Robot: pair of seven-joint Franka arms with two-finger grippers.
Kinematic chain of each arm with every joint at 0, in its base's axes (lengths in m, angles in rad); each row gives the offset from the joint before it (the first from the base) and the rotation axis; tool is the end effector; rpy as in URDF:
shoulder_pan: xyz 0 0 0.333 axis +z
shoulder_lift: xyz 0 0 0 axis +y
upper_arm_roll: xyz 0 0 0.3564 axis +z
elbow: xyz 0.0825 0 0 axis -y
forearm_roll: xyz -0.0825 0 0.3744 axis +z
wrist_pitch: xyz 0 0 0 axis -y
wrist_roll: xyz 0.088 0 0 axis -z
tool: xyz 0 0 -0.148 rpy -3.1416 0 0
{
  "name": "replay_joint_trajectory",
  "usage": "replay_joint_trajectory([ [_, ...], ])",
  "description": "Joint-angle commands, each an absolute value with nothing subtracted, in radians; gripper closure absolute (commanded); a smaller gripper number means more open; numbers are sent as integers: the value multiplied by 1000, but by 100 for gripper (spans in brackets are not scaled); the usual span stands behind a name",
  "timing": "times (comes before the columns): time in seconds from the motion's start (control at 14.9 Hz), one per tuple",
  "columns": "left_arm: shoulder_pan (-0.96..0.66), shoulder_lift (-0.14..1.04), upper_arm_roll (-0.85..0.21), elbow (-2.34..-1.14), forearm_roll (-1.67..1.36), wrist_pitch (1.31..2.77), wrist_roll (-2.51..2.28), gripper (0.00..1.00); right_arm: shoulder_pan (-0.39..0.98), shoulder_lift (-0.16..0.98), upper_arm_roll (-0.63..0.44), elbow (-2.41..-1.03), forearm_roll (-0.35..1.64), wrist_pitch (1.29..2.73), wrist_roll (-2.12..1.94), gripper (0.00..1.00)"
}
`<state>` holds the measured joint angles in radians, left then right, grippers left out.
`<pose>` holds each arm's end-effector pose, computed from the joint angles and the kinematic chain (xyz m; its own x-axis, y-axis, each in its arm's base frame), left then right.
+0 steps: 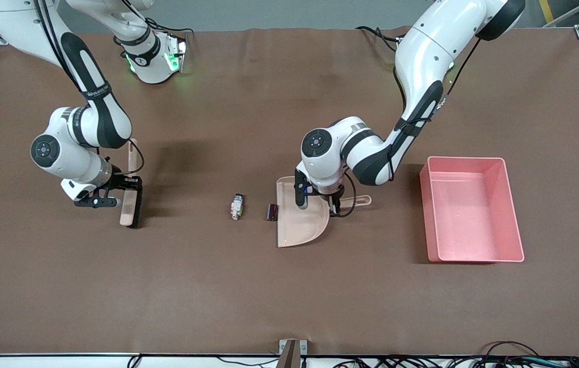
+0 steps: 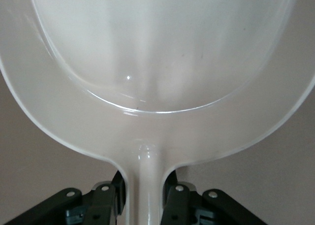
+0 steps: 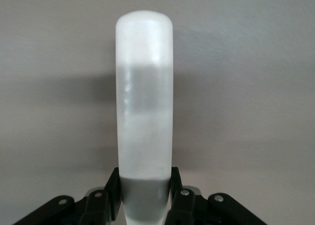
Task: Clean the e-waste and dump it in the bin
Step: 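Carry the brush with the right gripper toward the e-waste pile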
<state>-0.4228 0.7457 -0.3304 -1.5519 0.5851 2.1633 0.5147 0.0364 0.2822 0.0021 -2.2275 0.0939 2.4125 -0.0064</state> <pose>0.5708 -0.4324 0.2159 0.0401 -0.9781 -0.2043 -0.9890 -0.0097 -0.1473 0.5390 0.0239 0.2432 0.9948 -0.0253 -0.0987 -0.0310 -0.9979 -0.0566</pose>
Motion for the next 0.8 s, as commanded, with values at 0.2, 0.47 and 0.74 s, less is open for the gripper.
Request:
replay_joint_trajectory([
  [0.2,-430,753,-328,-1537,600,2166,528,79,211,252,8,-2209,101,2436,240,99],
  [0.47,-431,752,-328,-1539,601,2155,532,79,331,264,8,-2218,101,2578,421,100],
  [0.74,-445,753,-328,-1539,604,2137,561,79,411,345,8,-2214,116,2698,463,100],
])
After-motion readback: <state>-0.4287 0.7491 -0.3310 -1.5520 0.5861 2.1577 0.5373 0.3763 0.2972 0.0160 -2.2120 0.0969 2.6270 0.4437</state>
